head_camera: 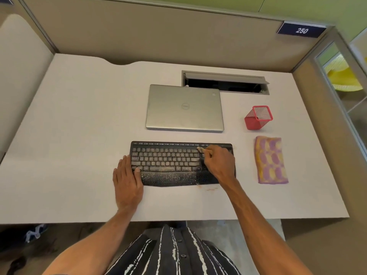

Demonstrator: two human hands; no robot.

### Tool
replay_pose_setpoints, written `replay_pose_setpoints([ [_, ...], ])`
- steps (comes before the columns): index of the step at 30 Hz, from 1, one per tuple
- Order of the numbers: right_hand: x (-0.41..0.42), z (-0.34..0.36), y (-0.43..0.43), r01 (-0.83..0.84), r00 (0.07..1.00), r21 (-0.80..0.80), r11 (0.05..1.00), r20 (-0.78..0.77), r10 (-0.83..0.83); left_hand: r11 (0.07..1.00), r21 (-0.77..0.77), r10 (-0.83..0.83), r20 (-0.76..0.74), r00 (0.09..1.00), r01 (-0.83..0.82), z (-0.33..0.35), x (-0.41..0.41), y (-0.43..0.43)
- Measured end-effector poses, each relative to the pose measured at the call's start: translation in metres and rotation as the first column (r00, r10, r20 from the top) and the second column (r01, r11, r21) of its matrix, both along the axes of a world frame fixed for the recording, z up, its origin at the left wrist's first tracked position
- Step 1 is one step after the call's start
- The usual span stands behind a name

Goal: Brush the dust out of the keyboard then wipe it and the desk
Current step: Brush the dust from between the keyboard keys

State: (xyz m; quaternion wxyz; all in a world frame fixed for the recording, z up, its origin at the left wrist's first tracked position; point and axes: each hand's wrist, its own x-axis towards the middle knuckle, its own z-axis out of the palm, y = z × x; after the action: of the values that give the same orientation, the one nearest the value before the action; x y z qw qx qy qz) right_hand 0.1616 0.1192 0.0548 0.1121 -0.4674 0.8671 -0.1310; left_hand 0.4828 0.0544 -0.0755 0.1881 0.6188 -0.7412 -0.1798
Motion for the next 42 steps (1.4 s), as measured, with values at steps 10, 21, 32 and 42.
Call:
replay_pose_setpoints([
  [10,0.011,0.013,-0.013,0.047,0.999,-0.018,0.999,0.017,-0.046,0.999,0.034,0.005,0.005,1.0,-0.005,0.002,0.0,-0.001],
  [21,0.01,0.016,-0.018,0.068,0.992,0.022,0.997,0.108,-0.07,0.999,0.039,-0.005,0.001,1.0,0.005,0.0,0.0,-0.003],
  [32,0.015,0.014,-0.033,0.076,0.978,0.009,0.997,0.195,-0.077,1.0,0.025,0.009,-0.055,0.998,-0.007,-0.001,0.001,-0.001],
  [42,0.007,0.011,-0.05,0.071,0.979,0.07,0.995,0.185,-0.083,1.0,0.022,0.015,-0.06,0.998,-0.013,-0.005,0.002,-0.002],
])
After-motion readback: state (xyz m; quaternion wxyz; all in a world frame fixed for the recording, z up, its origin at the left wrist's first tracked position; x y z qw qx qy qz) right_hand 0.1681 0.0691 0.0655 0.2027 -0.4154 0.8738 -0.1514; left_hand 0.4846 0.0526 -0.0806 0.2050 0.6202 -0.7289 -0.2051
